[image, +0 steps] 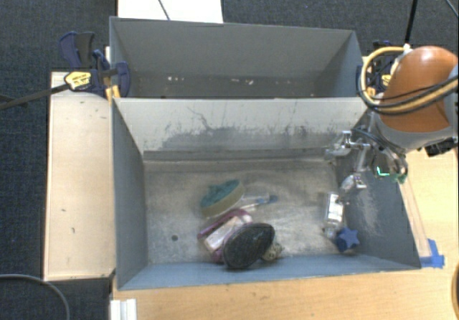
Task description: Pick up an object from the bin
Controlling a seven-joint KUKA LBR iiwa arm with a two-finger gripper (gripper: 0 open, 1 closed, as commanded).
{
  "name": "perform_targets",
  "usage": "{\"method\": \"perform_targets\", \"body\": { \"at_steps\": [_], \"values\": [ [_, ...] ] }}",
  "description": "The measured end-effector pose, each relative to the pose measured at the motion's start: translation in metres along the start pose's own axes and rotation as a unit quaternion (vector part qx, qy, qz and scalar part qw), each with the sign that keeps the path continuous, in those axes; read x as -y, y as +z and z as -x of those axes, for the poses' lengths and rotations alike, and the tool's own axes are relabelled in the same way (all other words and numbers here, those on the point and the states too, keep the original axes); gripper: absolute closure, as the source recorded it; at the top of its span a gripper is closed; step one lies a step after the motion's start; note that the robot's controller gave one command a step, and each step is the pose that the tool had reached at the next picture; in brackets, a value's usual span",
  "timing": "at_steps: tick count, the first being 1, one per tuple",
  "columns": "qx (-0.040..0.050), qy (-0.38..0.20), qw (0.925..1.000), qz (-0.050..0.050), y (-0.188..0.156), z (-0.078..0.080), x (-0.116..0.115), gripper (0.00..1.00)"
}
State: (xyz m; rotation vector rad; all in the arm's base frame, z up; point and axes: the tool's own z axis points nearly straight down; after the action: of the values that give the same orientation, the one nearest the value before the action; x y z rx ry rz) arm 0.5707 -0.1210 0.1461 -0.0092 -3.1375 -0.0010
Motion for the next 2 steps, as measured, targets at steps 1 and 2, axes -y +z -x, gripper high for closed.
{"method": "perform_targets", "body": {
  "at_steps": [1, 2],
  "values": [
    [-0.0002, 0.022, 0.9998, 0.0, 0.029, -0.053, 0.026, 0.0],
    [0.01, -0.069, 0.9976, -0.001, 0.05, -0.058, 0.021, 0.0]
  ]
}}
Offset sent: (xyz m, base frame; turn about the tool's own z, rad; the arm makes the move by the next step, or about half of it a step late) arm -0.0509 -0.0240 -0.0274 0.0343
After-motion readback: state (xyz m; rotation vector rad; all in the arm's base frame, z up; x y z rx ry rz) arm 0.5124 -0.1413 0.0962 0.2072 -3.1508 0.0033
